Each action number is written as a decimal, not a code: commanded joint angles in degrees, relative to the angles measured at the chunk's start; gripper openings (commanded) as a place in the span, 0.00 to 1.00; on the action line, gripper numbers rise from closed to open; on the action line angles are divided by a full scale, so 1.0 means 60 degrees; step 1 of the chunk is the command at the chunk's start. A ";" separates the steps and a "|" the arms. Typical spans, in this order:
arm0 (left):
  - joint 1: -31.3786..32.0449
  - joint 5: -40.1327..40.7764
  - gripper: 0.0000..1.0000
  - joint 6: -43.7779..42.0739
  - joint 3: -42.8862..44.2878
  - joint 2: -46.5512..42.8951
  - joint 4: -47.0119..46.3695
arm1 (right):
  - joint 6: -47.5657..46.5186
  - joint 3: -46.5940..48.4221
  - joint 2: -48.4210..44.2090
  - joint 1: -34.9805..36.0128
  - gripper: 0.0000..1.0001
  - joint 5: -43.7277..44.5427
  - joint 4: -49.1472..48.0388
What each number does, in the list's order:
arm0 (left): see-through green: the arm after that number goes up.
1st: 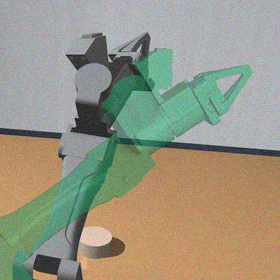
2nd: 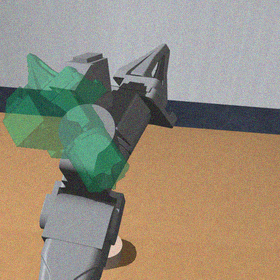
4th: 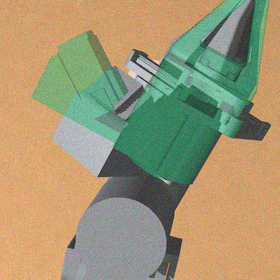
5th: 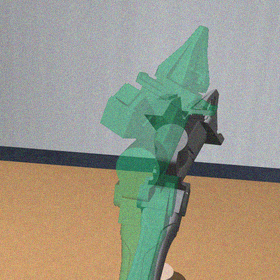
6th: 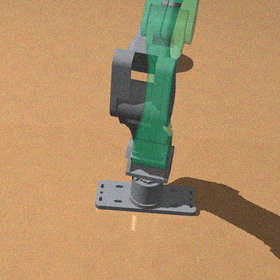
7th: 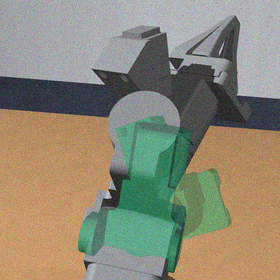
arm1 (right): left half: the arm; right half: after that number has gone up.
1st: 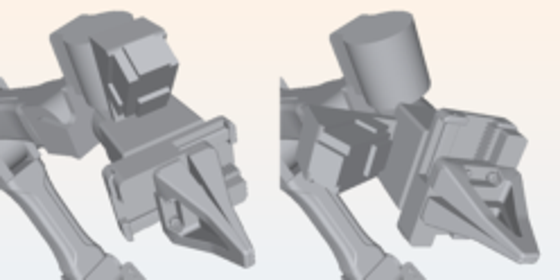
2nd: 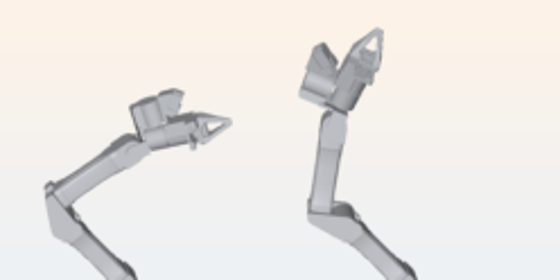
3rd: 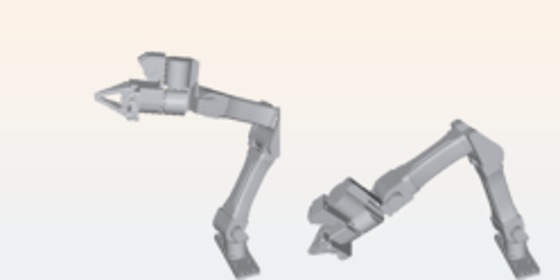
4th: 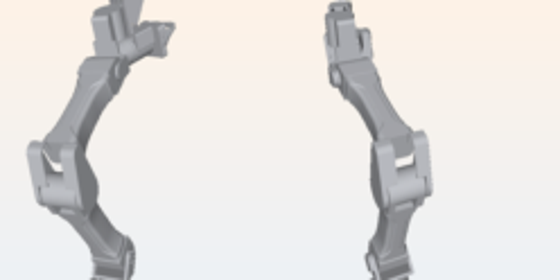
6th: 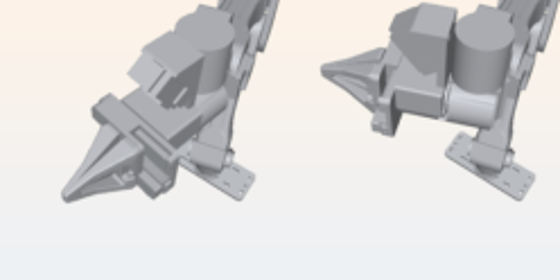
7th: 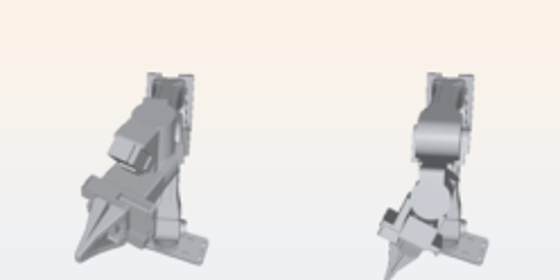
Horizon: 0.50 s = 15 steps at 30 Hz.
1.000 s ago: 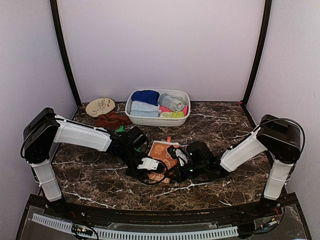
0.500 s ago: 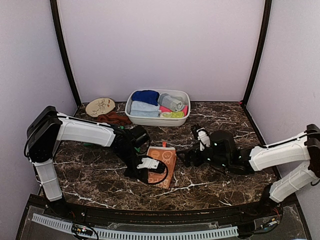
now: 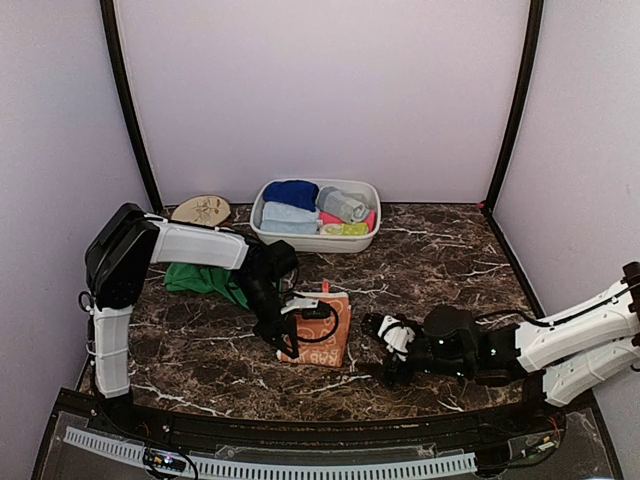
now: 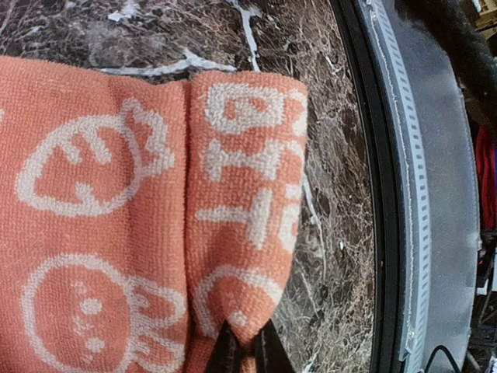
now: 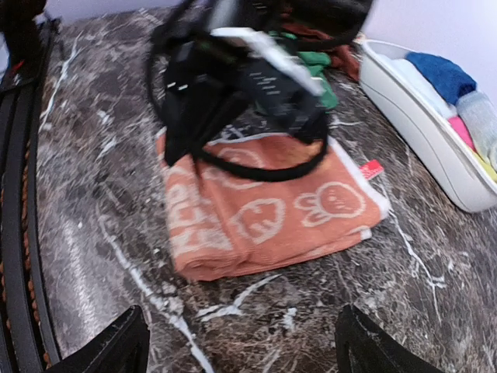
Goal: Roll the towels
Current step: Roll the towel at the center of the board.
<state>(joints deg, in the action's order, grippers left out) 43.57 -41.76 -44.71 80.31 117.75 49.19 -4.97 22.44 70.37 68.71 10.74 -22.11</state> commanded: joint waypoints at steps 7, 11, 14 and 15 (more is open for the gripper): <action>-0.0289 -0.0980 0.00 0.0235 0.0712 0.0850 0.1461 | -0.3463 0.1972 0.2644 0.1468 0.73 0.0860 0.0228; -0.0304 -0.0859 0.00 0.0202 0.0692 0.0918 0.1513 | -0.4049 0.2669 0.3676 0.1469 0.70 0.0638 0.0046; -0.0297 -0.0834 0.00 0.0172 0.0705 0.0951 0.1550 | -0.4285 0.3006 0.4414 0.1480 0.66 0.0668 -0.0127; -0.0308 -0.0848 0.00 0.0157 0.0719 0.0955 0.1564 | -0.4353 0.3101 0.4631 0.1459 0.65 0.0683 -0.0161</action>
<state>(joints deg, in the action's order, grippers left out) 41.74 -46.57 -43.64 83.59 123.00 55.66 -26.89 38.41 93.84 77.01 14.41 -20.29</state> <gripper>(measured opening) 0.032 0.672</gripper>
